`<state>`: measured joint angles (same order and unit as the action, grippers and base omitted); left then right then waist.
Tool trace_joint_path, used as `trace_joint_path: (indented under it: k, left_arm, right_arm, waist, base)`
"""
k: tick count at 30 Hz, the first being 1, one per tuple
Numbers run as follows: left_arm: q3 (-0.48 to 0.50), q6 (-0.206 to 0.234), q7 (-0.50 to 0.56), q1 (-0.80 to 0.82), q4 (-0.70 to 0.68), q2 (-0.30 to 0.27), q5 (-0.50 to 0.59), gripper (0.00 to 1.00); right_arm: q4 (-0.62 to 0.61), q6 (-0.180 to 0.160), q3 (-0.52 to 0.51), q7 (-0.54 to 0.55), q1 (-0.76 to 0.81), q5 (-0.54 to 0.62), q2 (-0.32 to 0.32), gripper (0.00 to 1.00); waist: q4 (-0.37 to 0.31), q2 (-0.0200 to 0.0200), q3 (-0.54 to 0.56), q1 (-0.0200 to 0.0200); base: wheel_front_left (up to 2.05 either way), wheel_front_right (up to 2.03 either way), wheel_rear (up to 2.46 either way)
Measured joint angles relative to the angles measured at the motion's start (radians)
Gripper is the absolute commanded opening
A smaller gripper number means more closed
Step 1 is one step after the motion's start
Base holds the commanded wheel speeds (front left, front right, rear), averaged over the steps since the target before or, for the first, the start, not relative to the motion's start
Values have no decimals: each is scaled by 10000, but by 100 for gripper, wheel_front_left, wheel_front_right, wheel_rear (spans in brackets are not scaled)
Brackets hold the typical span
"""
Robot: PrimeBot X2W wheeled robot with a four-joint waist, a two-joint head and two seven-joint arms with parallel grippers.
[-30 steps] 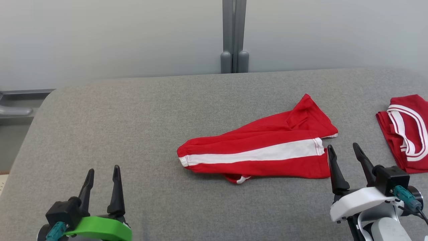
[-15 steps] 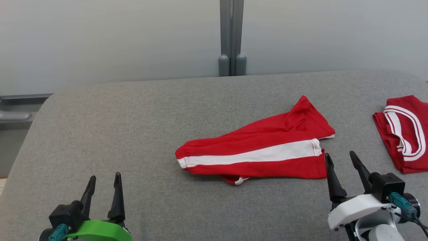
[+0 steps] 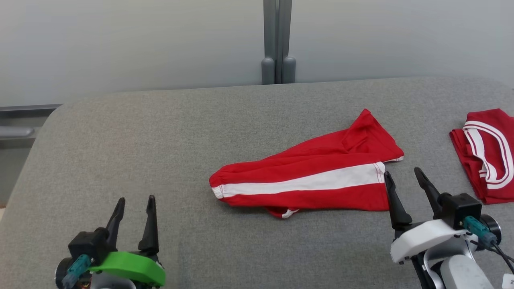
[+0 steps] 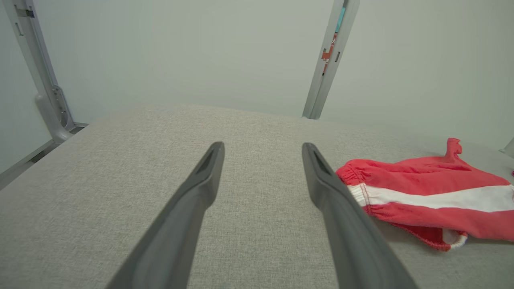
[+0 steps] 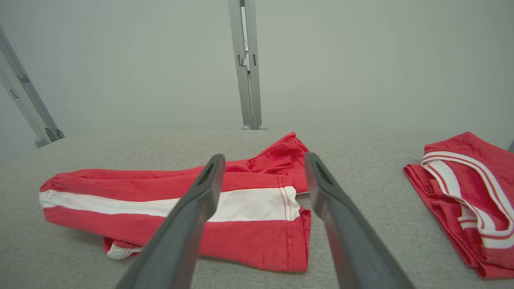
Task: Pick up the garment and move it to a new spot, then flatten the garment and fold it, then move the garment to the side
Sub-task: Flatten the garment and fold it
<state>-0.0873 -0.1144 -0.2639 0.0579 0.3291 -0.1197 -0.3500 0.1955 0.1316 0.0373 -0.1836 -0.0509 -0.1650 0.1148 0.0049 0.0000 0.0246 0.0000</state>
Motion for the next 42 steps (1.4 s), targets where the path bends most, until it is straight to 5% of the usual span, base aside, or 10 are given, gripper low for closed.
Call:
trace_joint_path:
  k: [11, 17, 30, 42]
  left_arm:
    - [-2190, -134, 2608, 1609, 1089, 151, -1310, 100]
    - [-2959, -134, 2984, 2446, 1684, 198, -2215, 100]
    - [-3818, -144, 2788, 3296, 2460, -42, -3143, 100]
    - [-4385, -144, 2449, 3592, 2867, -230, -3615, 100]
  right_arm:
    - [1168, -6, 23, 3415, -1871, -736, 596, 100]
    - [2247, -6, 313, 4878, -2827, -1455, 631, 100]
    - [4431, -6, 1164, 4995, -4191, -2648, 851, 100]
    - [4939, -6, 2493, 4266, -4942, -3925, 972, 100]
  waist:
    - [-9, 0, -615, 0]
    - [-112, 0, -1053, 0]
    - [-250, 0, -1667, 0]
    - [-99, 0, -1812, 0]
  base:
    - [0, 0, 0]
    - [0, 0, 0]
    - [0, 0, 0]
    - [0, 0, 0]
